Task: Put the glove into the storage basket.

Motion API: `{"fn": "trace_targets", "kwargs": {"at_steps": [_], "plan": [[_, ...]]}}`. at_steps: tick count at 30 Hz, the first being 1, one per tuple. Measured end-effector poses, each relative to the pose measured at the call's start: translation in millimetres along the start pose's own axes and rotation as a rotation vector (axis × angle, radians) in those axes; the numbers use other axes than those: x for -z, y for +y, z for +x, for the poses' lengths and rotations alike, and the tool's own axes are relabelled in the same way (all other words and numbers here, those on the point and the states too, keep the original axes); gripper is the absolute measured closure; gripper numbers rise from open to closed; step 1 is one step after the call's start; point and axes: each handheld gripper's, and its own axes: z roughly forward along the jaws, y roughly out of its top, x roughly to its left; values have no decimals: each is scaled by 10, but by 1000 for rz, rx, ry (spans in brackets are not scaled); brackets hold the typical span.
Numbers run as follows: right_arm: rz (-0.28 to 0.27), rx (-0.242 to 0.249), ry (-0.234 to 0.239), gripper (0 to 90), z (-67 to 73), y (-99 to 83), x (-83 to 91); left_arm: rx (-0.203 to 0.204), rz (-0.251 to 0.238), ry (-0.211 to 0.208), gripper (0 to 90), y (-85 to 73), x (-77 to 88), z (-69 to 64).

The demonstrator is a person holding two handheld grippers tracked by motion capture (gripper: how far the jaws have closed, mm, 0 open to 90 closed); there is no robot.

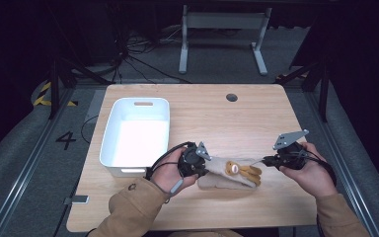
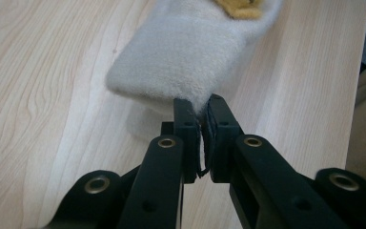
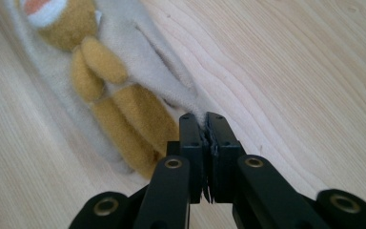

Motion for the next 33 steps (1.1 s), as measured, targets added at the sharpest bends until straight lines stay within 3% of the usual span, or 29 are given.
{"fn": "trace_targets", "kwargs": {"at_steps": [13, 25, 28, 33], "plan": [[59, 12, 55, 871, -71, 98, -320, 18, 107, -8, 855, -177, -218, 5], [96, 4, 75, 868, -98, 53, -435, 19, 175, -70, 840, -200, -364, -5], [105, 1, 80, 864, -108, 36, -461, 29, 199, -110, 837, -207, -402, 3], [121, 26, 68, 808, -110, 18, -473, 32, 215, -121, 816, -212, -426, 7]]}}
